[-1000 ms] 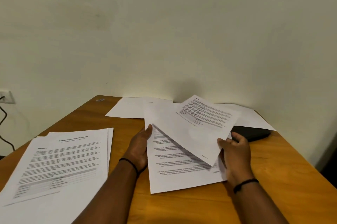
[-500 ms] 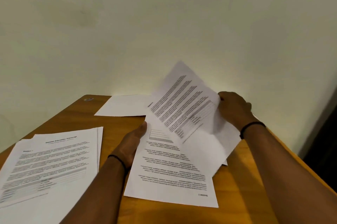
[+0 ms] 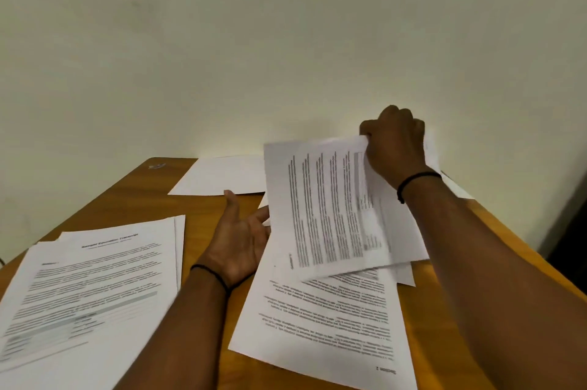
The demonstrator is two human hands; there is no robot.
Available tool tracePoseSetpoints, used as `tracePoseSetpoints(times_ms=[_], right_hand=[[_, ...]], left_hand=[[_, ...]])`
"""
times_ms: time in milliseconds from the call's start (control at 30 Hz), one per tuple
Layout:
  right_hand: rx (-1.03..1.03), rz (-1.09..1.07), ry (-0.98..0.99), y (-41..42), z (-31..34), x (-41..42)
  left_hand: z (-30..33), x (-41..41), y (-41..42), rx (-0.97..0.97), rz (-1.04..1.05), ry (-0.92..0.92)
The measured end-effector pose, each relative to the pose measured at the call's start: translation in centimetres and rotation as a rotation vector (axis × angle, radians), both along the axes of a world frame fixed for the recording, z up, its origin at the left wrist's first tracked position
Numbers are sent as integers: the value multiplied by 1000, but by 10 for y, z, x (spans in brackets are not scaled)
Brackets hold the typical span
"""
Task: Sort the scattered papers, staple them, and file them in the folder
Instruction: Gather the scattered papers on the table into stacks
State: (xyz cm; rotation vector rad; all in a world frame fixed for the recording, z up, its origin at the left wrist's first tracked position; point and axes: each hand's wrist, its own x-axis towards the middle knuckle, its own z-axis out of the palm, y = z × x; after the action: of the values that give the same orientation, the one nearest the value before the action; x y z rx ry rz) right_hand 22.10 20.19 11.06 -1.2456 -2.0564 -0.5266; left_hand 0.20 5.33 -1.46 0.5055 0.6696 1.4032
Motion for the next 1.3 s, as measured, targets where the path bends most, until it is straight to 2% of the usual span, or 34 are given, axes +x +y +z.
tracePoseSetpoints(times_ms=[100,200,333,433,533,600,667,733,833,933,1033,1100,1133,1200,1300], right_hand=[[11,190,-139,-8,-9,-28],[48,414,-243,-23,-29,-58],[73,616,-208,-48,-67,-86],[30,637,-67,-58,-94,-88],[-196,561,283,-57,-111,-79],[-294,513,380,-52,-113,-68],[-354,538,230,-46,-103,-54],[-373,570,-41,-43,-83,-41],[-292,531,-505,-47,-50,-37],[-178,479,-732,-55,-32,-46],[-205,386,-808,-58,-21,-51],[-270,357,-751,-55,-15,-46],[-304,355,-659,-53,-11,-40],[-364,335,-448,-43,-4,-26],[-477,284,-89,-17,-1,2]], left_hand=[[5,5,3,6,22,27],[6,2,7,-5,-56,53],[1,0,9,-1,-86,88],[-3,3,8,39,-107,173],[0,8,5,66,-144,405],[1,9,5,49,-68,536],[3,12,4,75,-17,601],[3,12,3,113,-20,652],[7,16,1,127,-39,723],[7,21,2,108,-51,809],[9,16,-3,40,-63,737],[10,7,-7,7,-23,724],[8,0,-8,-25,18,665],[7,-13,-10,-95,62,420],[5,-25,-13,-41,113,153]])
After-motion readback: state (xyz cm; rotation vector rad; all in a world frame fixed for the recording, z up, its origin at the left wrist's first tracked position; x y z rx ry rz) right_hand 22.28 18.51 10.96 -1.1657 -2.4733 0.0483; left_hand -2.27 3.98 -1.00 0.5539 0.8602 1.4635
